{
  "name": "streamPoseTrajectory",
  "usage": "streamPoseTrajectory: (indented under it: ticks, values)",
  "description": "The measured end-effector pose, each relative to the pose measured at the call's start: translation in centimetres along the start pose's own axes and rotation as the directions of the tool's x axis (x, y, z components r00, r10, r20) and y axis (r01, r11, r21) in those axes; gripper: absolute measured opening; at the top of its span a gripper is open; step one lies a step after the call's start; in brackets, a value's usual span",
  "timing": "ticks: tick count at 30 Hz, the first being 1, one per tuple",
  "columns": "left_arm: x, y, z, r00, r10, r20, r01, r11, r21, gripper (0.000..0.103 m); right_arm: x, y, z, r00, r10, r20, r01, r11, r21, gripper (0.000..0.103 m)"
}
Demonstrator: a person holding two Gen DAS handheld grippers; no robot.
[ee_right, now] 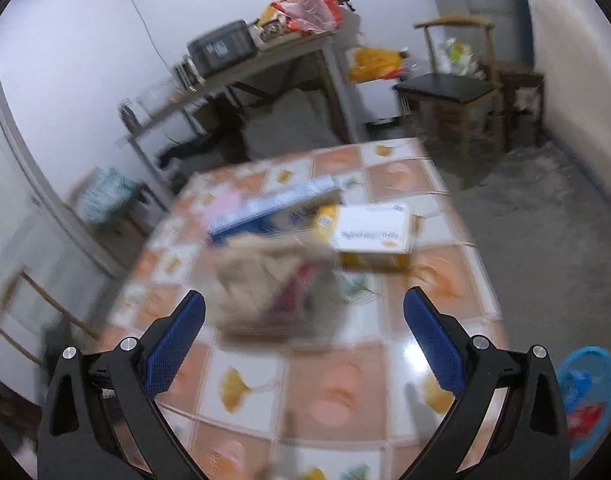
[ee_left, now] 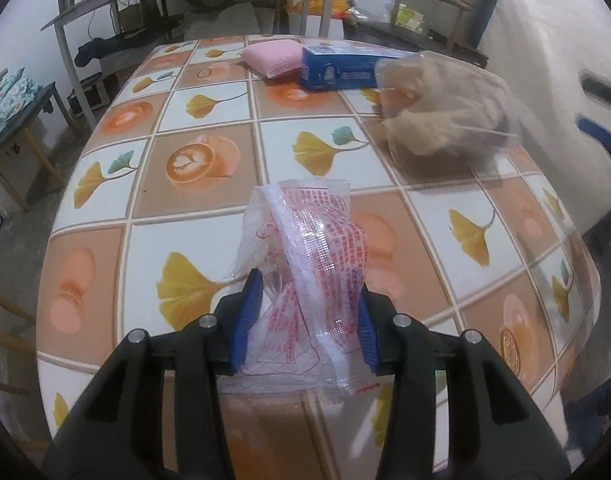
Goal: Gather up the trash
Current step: 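Grasp the clear plastic box rim with the right gripper while the left holds the pink bag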
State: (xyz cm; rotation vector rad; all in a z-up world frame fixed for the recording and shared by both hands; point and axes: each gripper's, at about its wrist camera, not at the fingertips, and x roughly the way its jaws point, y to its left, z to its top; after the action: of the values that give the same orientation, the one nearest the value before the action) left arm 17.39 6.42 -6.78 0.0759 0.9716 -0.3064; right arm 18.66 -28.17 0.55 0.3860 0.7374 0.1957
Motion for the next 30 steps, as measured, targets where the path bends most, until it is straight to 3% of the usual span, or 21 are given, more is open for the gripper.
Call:
streamPoseTrajectory:
  ticks: [4, 7, 11, 14, 19, 24, 30]
  values:
    - [0.0, 0.2, 0.0, 1.0, -0.014, 0.008, 0.014, 1.0, -0.006, 0.041, 2.7, -1.7, 2.8, 0.992, 0.117, -0.052, -0.11, 0.987, 0.114, 0.093]
    - [0.0, 0.5, 0.0, 1.0, -0.027, 0.014, 0.027, 0.999, -0.019, 0.041, 5.6, -2.8, 4.4, 0.983, 0.14, -0.117, -0.114, 0.971, 0.208, 0.09]
    - [-0.1, 0.5, -0.2, 0.999, -0.038, 0.022, 0.038, 0.999, -0.028, 0.041, 9.6, -5.5, 5.0, 0.952, 0.235, -0.197, -0.136, 0.9, 0.414, 0.088]
    - [-0.1, 0.9, 0.0, 0.998, -0.062, 0.022, 0.063, 0.997, -0.045, 0.041, 12.1, -7.3, 4.7, 0.94, 0.258, -0.224, -0.111, 0.851, 0.514, 0.088]
    - [-0.1, 1.1, -0.1, 0.996, -0.08, 0.024, 0.082, 0.995, -0.054, 0.04, 15.3, -7.7, 3.6, 0.91, 0.326, -0.257, -0.127, 0.808, 0.576, 0.088]
    - [-0.1, 1.2, -0.2, 0.996, -0.088, 0.028, 0.089, 0.994, -0.059, 0.04, 17.3, -7.3, 3.1, 0.875, 0.382, -0.296, -0.155, 0.802, 0.577, 0.088]
    - [-0.1, 1.2, -0.2, 0.995, -0.093, 0.036, 0.095, 0.993, -0.069, 0.04, 16.1, -6.2, 3.9, 0.853, 0.462, -0.24, -0.268, 0.785, 0.558, 0.078]
